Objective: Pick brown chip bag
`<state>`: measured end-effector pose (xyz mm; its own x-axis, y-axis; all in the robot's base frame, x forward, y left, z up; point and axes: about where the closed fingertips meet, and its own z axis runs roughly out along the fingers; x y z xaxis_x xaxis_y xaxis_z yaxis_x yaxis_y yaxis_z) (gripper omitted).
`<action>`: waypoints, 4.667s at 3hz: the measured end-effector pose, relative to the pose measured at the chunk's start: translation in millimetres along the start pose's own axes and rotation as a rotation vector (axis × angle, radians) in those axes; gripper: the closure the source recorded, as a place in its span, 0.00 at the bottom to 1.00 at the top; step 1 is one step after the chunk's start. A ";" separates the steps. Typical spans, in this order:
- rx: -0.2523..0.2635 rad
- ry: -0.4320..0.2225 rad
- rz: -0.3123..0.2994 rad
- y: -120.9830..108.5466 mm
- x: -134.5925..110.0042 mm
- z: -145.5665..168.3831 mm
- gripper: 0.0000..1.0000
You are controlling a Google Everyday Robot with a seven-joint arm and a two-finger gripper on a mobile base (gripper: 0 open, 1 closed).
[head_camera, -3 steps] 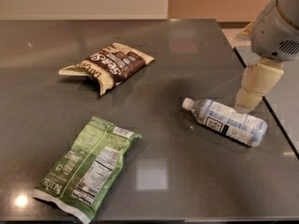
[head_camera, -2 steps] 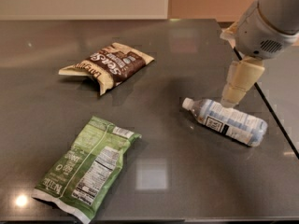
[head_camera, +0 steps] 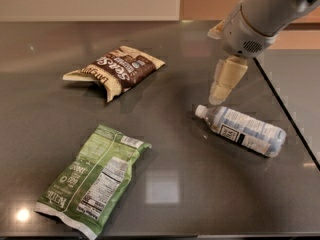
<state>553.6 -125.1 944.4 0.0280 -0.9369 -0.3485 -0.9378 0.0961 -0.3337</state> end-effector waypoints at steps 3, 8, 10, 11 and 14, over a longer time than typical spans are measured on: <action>-0.079 -0.182 -0.277 -73.7 -90.1 103.5 0.00; -0.204 -0.093 -0.604 -96.5 -154.7 202.8 0.00; -0.212 -0.083 -0.632 -97.2 -175.8 212.3 0.18; -0.220 -0.090 -0.637 -92.0 -180.0 210.5 0.41; -0.188 -0.133 -0.564 -89.5 -173.1 163.5 1.00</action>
Offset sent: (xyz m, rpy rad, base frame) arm 0.1269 0.1304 -0.0341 0.1141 -0.0570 0.3839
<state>689.3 83.4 891.3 0.5695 -0.7753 -0.2733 -0.8107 -0.4747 -0.3426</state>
